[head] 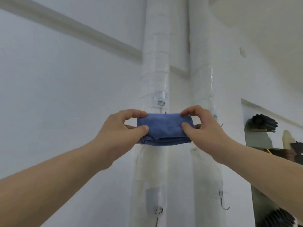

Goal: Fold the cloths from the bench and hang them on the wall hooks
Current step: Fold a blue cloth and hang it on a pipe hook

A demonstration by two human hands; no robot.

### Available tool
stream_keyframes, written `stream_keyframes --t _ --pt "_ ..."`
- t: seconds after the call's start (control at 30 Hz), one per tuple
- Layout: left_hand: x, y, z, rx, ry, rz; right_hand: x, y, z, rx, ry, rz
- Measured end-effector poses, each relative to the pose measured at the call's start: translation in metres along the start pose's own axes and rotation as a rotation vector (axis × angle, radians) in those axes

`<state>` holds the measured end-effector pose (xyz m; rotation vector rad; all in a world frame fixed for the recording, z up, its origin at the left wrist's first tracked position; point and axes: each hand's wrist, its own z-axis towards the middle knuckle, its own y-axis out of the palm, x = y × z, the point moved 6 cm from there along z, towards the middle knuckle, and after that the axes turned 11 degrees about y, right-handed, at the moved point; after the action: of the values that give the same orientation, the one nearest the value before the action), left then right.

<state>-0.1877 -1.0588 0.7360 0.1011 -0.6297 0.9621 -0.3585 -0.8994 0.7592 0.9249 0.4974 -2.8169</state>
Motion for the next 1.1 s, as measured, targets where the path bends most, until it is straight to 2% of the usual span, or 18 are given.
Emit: stream_keyframes --t 0.1,0.2,0.4,0.5,0.63,0.77,0.87,1.0,1.1 --pt "0.026 -0.006 0.039 0.100 0.106 0.055 -0.027 -0.005 0.035 0.115 -0.179 -0.016" --pt "0.039 -0.009 0.073 0.169 0.153 0.061 -0.040 -0.006 0.065 0.187 -0.243 0.018" --pt "0.016 0.009 0.097 0.151 0.108 0.103 -0.006 0.011 0.094 0.096 -0.069 0.033" --pt "0.009 0.013 0.095 0.146 0.066 0.036 -0.002 0.010 0.095 0.045 0.014 0.125" --pt "0.007 0.017 0.086 0.139 0.028 -0.036 -0.001 0.008 0.095 -0.027 0.080 0.133" --pt "0.025 0.009 0.094 0.220 0.097 -0.163 -0.009 0.000 0.103 0.014 0.087 0.258" --pt "0.022 0.009 0.098 0.228 0.065 -0.216 -0.014 -0.006 0.106 0.073 0.041 0.263" --pt "-0.006 0.023 0.092 0.158 -0.033 -0.124 0.005 0.013 0.097 -0.058 0.120 0.071" --pt "-0.007 0.023 0.091 0.147 0.060 0.158 0.007 0.016 0.095 -0.108 0.082 -0.006"
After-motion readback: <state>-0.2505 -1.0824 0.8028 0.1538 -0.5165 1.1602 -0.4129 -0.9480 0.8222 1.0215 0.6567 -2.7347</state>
